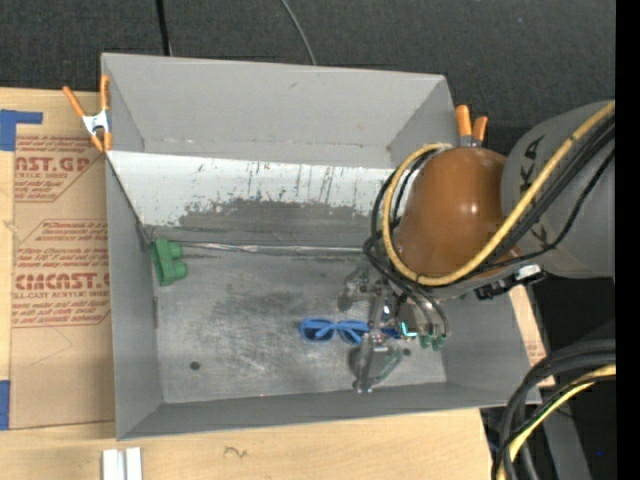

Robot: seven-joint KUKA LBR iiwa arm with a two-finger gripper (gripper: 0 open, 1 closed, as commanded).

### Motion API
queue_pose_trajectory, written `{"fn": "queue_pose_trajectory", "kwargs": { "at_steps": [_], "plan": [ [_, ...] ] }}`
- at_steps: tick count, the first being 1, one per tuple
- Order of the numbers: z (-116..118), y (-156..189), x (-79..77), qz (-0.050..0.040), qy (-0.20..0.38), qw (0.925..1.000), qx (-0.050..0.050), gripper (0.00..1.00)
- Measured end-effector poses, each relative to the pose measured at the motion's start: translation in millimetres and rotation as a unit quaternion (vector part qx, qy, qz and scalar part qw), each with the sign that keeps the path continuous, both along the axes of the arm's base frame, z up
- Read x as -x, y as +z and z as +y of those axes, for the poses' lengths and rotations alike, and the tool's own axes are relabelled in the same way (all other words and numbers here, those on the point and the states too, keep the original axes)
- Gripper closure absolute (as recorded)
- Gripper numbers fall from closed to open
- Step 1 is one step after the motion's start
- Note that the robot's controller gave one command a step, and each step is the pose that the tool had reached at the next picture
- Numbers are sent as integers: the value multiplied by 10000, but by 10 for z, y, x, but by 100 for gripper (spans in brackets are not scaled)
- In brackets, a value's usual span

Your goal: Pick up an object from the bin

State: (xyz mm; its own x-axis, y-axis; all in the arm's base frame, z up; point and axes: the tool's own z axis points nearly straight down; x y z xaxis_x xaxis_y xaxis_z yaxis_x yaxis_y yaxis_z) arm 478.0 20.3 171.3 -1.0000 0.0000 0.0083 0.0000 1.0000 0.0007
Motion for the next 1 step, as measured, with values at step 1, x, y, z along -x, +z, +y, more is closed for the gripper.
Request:
{"fn": "queue_pose_trajectory", "kwargs": {
  "at_steps": [1],
  "plan": [
    [-351, -1019, -206, -99, -512, 9986, -4, 0]
  ]
}}
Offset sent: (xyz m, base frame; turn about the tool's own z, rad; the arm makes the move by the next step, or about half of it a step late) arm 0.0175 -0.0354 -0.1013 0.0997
